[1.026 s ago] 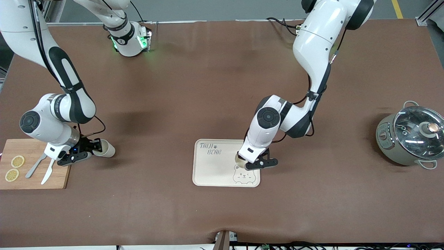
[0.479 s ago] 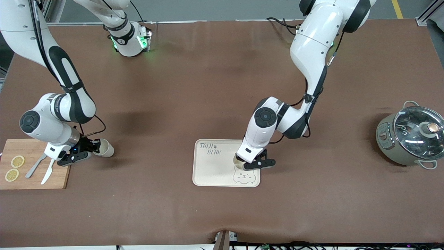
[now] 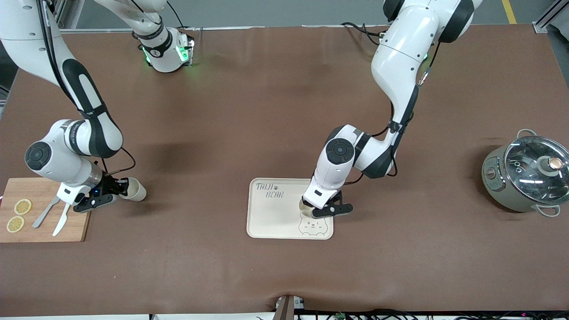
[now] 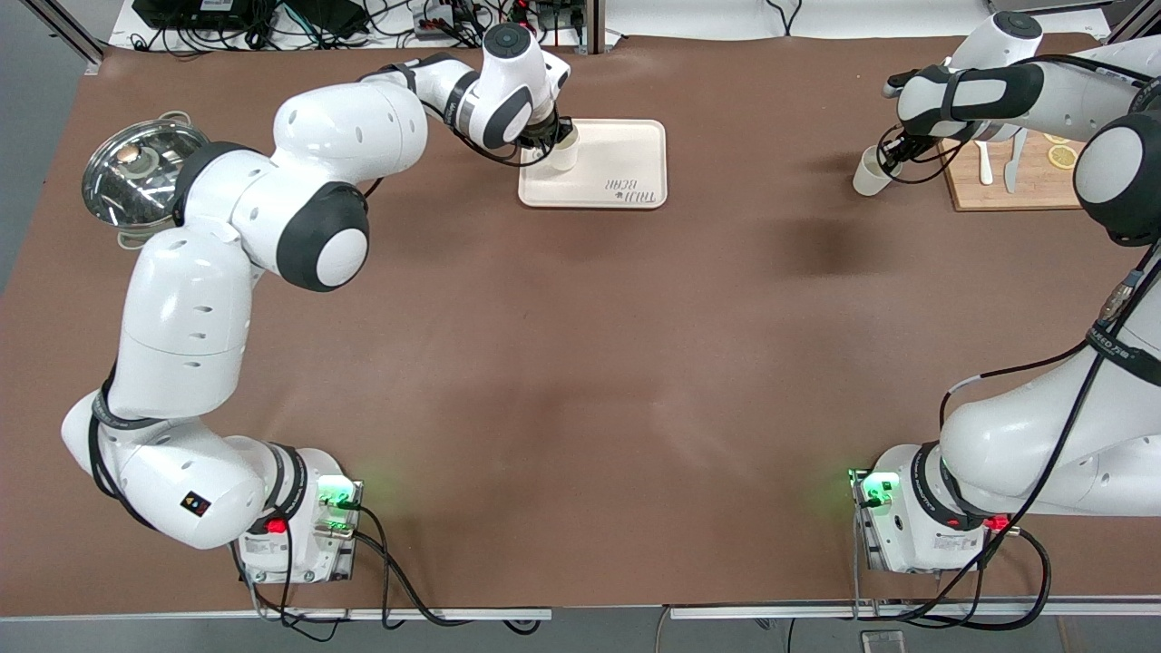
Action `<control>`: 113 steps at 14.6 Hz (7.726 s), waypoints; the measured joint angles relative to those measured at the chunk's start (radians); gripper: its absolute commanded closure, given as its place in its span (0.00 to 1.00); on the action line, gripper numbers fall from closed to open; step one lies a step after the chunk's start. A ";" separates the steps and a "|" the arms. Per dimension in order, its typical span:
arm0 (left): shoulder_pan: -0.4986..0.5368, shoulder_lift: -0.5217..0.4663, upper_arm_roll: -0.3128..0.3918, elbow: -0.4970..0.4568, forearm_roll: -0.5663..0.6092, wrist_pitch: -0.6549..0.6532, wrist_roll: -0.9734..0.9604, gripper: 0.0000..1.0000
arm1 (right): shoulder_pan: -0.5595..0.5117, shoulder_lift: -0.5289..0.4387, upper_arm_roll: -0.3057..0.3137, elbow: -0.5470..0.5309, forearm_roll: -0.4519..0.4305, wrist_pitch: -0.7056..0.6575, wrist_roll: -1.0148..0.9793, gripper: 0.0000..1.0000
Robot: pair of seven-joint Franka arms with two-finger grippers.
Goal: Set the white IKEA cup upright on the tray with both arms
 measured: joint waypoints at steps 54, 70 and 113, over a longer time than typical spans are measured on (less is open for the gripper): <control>0.595 -0.795 -0.011 -0.367 -0.103 -0.612 0.876 0.00 | 0.742 0.428 -0.056 0.731 0.038 -0.149 1.390 0.00; 0.501 -0.917 -0.083 -0.208 -0.104 -0.838 0.779 0.00 | 0.706 0.204 -0.072 0.797 0.035 -0.612 1.260 0.00; 0.506 -0.887 -0.072 -0.150 -0.041 -0.989 0.864 0.00 | 0.127 -0.519 -0.082 0.312 -0.037 -1.043 0.375 0.00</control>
